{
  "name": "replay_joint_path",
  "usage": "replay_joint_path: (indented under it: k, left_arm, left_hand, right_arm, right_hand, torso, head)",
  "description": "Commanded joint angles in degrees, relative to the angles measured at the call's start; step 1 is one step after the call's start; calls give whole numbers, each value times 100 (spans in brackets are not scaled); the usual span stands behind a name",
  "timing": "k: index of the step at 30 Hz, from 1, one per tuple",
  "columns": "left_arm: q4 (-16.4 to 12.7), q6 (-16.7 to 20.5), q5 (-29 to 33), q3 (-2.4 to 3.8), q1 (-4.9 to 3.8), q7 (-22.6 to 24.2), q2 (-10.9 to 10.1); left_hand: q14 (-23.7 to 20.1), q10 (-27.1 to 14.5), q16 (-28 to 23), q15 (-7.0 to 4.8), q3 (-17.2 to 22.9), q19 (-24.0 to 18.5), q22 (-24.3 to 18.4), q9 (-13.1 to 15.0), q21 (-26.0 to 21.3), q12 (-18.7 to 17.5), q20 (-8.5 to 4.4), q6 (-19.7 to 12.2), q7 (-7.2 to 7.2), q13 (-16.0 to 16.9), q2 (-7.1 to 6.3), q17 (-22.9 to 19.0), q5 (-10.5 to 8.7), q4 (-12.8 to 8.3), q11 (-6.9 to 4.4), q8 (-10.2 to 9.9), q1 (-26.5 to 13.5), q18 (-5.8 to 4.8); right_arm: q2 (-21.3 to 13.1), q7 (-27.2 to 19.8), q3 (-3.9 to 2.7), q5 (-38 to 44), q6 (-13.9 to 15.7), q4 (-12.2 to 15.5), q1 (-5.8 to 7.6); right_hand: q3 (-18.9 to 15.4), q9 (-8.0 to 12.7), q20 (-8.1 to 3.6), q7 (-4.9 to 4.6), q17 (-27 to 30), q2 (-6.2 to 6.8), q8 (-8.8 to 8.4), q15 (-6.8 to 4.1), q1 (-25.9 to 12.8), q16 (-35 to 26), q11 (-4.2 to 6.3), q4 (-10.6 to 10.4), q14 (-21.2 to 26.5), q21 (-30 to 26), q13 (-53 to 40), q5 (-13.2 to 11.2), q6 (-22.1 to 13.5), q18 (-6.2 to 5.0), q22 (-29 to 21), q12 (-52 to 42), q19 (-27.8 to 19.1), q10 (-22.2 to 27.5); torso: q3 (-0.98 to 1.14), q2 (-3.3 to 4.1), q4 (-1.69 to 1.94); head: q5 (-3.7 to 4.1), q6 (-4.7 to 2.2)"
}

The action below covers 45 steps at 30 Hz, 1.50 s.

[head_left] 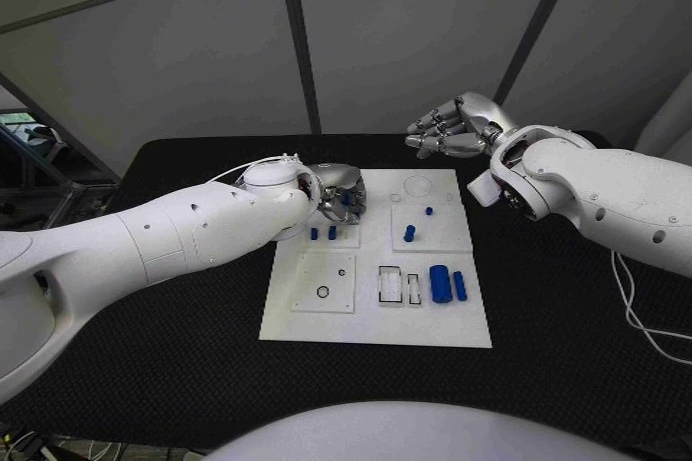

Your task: Assemble the parts on the task board

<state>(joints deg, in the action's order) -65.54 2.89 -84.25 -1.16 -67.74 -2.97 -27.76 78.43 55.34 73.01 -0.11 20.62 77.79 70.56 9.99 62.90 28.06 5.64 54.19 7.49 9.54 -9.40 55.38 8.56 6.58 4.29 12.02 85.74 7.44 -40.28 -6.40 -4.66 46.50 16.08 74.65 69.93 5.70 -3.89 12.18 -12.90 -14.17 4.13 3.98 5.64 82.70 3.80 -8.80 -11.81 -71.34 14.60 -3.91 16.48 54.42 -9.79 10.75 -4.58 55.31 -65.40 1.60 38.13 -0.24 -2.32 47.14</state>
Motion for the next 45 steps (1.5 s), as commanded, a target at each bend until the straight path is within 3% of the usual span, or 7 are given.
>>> replay_joint_path:
  k: [1,12,30,39,42,45]
  left_arm:
    - [14,-125,-39,-3,0,-56,9]
    - [0,21,-36,-3,5,29,5]
    - [-233,328,39,28,6,114,-208]
    - [-452,367,85,206,6,80,-399]
    - [-571,318,140,312,6,30,-509]
    - [-654,240,186,367,6,-27,-630]
  left_hand:
    - [33,86,48,-9,100,53,52,-15,76,5,2,86,-1,-9,18,29,-12,-32,-22,-9,51,-154]
    - [179,407,223,-37,692,168,330,-94,415,-161,-14,334,31,-101,10,195,41,-373,-28,-29,153,-216]
    - [212,528,256,-25,791,213,429,-125,533,-269,-10,438,40,-124,-32,180,26,-417,-29,-60,-35,-236]
    - [211,566,250,-28,794,212,432,-131,530,-297,-13,480,37,-125,-38,156,22,-415,-34,-63,-109,-233]
    - [210,567,248,-28,794,210,431,-134,527,-307,-14,483,38,-127,-40,151,22,-412,-32,-66,-127,-232]
    - [210,569,247,-28,793,211,434,-135,530,-315,-13,487,38,-128,-41,147,21,-410,-32,-69,-142,-233]
  right_arm:
    - [6,-29,-3,3,-1,5,10]
    - [2,-30,-3,3,1,9,10]
    - [-12,-39,-3,3,8,16,10]
    - [-17,-42,-3,3,7,13,10]
    - [-21,-43,-3,3,4,12,10]
    - [-29,-41,-3,3,4,9,9]
  right_hand:
    - [-5,1,12,19,6,-40,10,7,-15,-18,0,27,48,-20,8,27,-37,-72,-6,-18,46,59]
    - [-5,1,12,19,6,-40,10,7,-15,-18,0,27,48,-20,8,27,-37,-72,-6,-18,46,59]
    - [-6,1,12,19,10,-46,11,7,-20,-17,0,29,48,-31,8,48,-36,-72,-14,-21,54,60]
    - [-6,1,12,19,10,-46,11,7,-20,-17,0,29,48,-31,8,48,-36,-72,-14,-21,54,60]
    - [-6,1,12,19,10,-46,11,7,-20,-17,0,29,48,-31,8,48,-36,-72,-14,-21,54,60]
    - [-6,1,12,19,10,-46,11,7,-20,-17,0,29,48,-31,8,48,-36,-72,-14,-21,54,60]
  torso:
    - [2,-3,0]
    - [2,0,1]
    - [-5,-6,6]
    - [-3,-4,8]
    - [-7,-2,4]
    - [-9,-4,8]
  head:
    - [2,-1]
    - [6,4]
    - [-16,-7]
    - [-36,-27]
    - [-31,-27]
    - [-31,-19]
